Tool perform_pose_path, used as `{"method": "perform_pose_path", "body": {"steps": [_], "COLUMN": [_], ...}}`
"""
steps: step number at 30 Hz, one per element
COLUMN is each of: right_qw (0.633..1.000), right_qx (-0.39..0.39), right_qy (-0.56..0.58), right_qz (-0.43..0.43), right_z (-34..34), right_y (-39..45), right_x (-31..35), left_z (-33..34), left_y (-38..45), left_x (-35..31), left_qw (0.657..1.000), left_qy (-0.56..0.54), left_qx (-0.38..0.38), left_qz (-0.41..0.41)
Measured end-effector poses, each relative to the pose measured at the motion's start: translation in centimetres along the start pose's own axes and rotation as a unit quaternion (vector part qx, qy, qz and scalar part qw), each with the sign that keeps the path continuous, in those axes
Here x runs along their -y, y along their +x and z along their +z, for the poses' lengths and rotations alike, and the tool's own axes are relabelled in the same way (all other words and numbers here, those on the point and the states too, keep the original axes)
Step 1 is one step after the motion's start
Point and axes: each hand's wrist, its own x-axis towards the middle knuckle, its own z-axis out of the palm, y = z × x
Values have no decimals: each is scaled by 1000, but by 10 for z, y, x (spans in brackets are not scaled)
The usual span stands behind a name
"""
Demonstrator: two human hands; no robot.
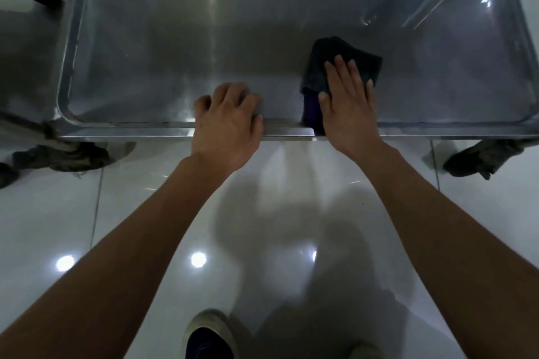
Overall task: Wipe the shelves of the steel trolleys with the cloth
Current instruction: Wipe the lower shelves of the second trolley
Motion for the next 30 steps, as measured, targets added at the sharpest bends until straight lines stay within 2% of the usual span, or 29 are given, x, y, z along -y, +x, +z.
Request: {"method": "perform_pose_path", "body": {"steps": [8,18,23,27,30], "right_qw": [1000,993,986,970,962], "right_qx": [23,46,79,127,134], "right_qy": [11,10,14,6,0], "right_qz": [-15,-108,-146,-205,-236], "right_z": [7,45,64,77,87], "right_y": [31,72,87,96,101], "right_x": [39,162,228,278,302], "left_z": [-14,-52,-57,-54,-52], "left_y": [-6,-32,-53,-65,-71], "left_x": [28,137,168,182,187], "left_qw": [999,991,988,988,986], "left_qy": [-39,10,9,-25,-39], "left_qx": [-10,-38,-39,-82,-103], "left_qz": [25,-130,-149,-128,-128]}}
